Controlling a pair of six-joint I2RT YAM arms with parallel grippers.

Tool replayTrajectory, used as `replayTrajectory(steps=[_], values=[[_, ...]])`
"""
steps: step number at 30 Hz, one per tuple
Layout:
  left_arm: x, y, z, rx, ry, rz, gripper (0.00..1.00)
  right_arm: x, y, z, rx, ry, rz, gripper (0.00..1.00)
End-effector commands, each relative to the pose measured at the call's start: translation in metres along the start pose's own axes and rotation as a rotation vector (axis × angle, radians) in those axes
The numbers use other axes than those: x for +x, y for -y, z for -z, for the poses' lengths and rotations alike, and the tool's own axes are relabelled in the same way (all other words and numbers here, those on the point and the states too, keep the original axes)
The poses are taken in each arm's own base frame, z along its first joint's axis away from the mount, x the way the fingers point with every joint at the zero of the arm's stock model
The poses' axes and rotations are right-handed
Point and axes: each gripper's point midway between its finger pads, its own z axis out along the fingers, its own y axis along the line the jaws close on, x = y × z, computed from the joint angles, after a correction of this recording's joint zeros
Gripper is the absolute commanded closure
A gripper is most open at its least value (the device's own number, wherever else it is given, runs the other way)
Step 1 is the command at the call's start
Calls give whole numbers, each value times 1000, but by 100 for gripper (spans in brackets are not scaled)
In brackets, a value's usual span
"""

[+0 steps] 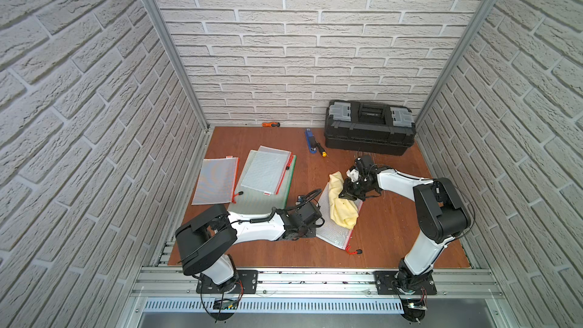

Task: Wipe the document bag
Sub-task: Wipe the dirt from the document bag.

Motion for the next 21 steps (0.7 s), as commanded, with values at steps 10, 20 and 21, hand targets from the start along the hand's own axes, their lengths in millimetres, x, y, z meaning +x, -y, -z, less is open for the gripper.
replayTrajectory(steps=[10,20,21], values=[[3,-3,-2,-40,-24,-23,100,80,-78,-41,-118,-139,124,98],[3,-4,-2,-48,-26,-31,100,77,-72,-52,-154,-154,65,98],[2,-4,-1,-47,-25,-30,100,68,-66,-48,-148,-141,56,98]])
